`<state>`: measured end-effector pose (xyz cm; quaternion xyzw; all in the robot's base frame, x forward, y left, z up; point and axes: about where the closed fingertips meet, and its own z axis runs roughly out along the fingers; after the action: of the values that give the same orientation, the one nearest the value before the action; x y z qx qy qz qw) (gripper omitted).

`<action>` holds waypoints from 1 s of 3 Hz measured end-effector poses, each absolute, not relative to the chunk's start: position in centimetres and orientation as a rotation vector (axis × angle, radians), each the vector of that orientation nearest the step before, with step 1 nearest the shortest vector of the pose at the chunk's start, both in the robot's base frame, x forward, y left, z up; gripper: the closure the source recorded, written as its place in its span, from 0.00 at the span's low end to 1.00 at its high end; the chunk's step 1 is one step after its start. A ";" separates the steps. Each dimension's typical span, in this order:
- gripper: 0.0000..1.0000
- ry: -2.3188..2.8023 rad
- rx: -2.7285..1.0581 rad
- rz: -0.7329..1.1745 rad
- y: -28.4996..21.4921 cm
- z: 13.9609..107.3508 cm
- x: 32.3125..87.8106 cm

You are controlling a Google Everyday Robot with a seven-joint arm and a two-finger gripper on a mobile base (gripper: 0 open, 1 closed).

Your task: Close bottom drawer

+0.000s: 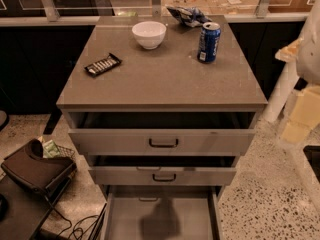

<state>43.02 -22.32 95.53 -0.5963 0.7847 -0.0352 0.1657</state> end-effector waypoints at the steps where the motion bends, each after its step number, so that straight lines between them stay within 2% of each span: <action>1: 0.00 2.183 -1.695 -0.139 -23.3 92.0 40.5; 3: 0.00 2.077 -1.771 -0.271 -23.2 83.9 35.3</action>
Offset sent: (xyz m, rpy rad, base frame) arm -0.1053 -0.0196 -0.1626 -0.0742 -0.1251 0.1138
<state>35.29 -23.24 83.86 -0.6328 0.7422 -0.0967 0.1983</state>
